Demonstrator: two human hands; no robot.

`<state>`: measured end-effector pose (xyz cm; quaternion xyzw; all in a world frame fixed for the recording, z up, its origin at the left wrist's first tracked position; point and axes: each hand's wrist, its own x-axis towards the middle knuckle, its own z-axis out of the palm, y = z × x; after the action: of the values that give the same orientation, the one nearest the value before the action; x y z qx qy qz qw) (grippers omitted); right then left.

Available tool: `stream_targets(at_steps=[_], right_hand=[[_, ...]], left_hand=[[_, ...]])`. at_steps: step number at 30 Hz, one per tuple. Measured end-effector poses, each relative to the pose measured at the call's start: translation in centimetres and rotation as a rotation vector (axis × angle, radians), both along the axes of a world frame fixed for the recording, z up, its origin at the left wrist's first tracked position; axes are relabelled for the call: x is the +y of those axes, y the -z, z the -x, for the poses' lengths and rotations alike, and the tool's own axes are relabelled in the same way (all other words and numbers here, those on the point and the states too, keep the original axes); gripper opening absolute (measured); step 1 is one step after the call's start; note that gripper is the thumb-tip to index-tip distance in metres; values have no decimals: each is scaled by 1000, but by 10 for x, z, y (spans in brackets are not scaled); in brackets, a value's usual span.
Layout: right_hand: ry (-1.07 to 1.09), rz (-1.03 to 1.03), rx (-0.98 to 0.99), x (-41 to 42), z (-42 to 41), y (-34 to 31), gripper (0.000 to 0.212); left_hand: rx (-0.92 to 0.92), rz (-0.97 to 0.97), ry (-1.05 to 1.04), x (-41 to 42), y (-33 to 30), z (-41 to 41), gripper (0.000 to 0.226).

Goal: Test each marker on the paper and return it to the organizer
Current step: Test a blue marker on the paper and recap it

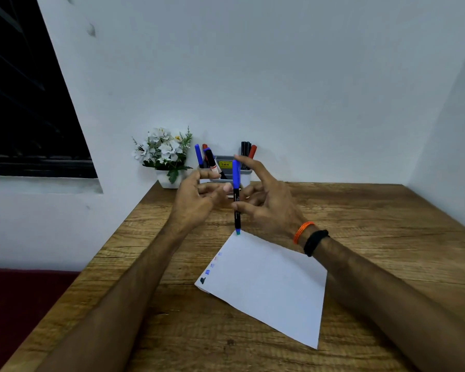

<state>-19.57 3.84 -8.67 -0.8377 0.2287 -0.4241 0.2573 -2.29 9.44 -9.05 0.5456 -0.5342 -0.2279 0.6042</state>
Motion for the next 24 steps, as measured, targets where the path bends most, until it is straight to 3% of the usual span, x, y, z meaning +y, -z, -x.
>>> stream_targets(at_steps=[3, 6, 8, 24], right_hand=[[55, 7, 15, -12, -8, -8, 88], [72, 14, -15, -23, -22, -19, 86], [84, 35, -34, -31, -33, -26, 84], [204, 121, -176, -81, -118, -48, 83]], left_hand=[[-352, -196, -163, -2, 13, -15, 37], [-732, -382, -258, -7, 32, -26, 49], [-892, -438, -273, -11, 44, -32, 56], [-954, -508, -283, -21, 59, -39, 58]])
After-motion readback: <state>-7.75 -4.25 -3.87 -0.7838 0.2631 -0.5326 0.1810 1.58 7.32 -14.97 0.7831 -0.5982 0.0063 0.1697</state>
